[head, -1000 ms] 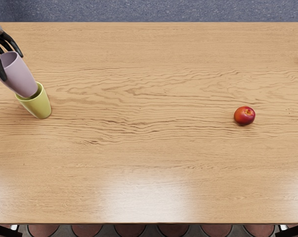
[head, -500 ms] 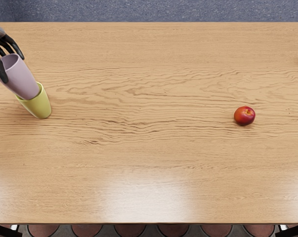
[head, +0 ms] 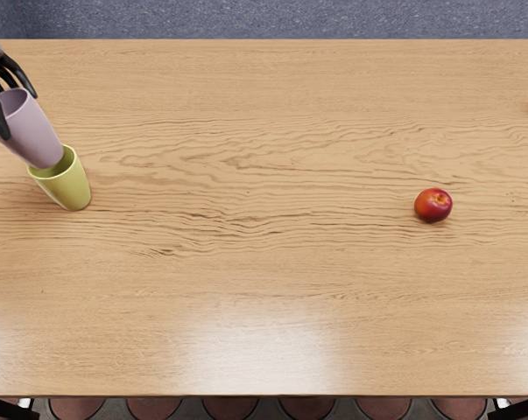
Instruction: Pick up cup and place in cup with left hand
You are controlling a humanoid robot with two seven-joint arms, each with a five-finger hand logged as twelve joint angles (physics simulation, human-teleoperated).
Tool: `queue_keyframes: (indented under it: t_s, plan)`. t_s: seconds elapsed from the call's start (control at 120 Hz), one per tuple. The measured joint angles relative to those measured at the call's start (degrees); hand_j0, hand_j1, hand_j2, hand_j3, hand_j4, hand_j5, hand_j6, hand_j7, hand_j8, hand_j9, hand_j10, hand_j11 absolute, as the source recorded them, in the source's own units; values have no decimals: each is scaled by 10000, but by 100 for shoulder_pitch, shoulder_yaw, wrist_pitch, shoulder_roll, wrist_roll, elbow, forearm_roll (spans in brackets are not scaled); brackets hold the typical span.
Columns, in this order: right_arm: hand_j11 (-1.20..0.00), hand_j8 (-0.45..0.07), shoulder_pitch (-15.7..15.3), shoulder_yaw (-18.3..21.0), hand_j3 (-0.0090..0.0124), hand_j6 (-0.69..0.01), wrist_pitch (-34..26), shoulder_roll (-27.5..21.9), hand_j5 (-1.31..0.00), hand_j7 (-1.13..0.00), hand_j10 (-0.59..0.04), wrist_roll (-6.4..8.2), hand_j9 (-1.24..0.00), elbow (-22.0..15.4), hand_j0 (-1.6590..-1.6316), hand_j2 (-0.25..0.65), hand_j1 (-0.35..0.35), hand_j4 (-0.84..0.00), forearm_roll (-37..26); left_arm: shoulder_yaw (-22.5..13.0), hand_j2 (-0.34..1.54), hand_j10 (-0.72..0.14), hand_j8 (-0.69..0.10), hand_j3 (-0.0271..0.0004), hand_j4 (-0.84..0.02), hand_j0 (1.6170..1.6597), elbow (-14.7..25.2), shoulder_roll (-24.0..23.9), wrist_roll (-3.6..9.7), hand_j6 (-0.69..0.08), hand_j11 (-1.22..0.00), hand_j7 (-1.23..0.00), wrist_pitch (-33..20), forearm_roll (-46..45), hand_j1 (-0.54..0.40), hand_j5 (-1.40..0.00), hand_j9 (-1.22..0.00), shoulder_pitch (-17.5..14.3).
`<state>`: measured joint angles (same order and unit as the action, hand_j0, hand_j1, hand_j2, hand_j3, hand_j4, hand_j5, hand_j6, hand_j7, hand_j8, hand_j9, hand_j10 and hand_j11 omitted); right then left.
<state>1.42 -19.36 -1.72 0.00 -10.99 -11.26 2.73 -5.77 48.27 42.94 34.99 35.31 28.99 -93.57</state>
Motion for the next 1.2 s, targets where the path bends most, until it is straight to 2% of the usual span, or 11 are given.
queue_keyframes:
  t_s: [0.125,0.608,0.85,0.967,1.008,1.142,1.175,1.2]
  plan:
    - [-404,-310,-1,-4,0,-310,0,0,-404,-404,-310,0,-404,1,-16581,-64,-3117,-310,0,1,5770,-4793,-3110,0,-5299,16554,-83,-125,1,-3233,-8611,-8546,-6,35,-1567,-8870,-8709,26]
    - [-404,-309,-1,-3,0,-309,-2,0,-404,-404,-310,0,-404,1,-16581,-64,-3117,-309,0,-6,6909,-4938,-3065,0,-5253,16556,-102,-145,3,-3157,-8697,-8825,0,45,-1893,-9166,-8903,107]
    - [-404,-309,0,2,0,-309,-3,0,-404,-404,-310,0,-404,1,-16581,-64,-3117,-309,0,-4,7453,-5279,-3324,0,-5644,16558,-104,-180,2,-3434,-8748,-8918,1,47,-1828,-9143,-8922,146]
    - [-404,-309,0,2,0,-309,-3,0,-404,-404,-310,0,-404,1,-16581,-64,-3117,-309,0,-6,7127,-5425,-3578,0,-5903,16561,-105,-180,1,-3572,-8762,-8963,5,54,-1606,-9144,-8921,154]
    - [-404,-309,0,2,0,-309,-3,0,-404,-404,-310,0,-404,1,-16581,-64,-3117,-309,0,-9,8619,-5090,-3420,0,-5735,16559,-102,-186,1,-3477,-8771,-8976,8,51,-2119,-9097,-8919,156]
    - [-404,-309,0,2,0,-308,-3,0,-404,-404,-309,0,-404,1,-16581,-64,-3117,-309,0,-7,7749,-5164,-3418,0,-5687,16560,-91,-191,0,-3414,-8616,-8809,5,45,-2006,-8833,-8697,190]
    - [-404,-309,0,2,0,-309,-2,0,-404,-404,-310,0,-404,1,-16581,-63,-3117,-309,0,-7,6601,-5044,-3366,0,-5647,16563,-95,-211,-1,-3378,-8048,-8193,3,51,-1805,-8205,-8104,184]
    - [-404,-309,0,2,0,-309,-3,0,-404,-404,-310,0,-404,1,-16581,-63,-3117,-309,0,-5,5869,-4681,-3082,0,-5098,16566,-99,-243,-1,-3092,-7241,-7360,-5,55,-1364,-7370,-7281,182]
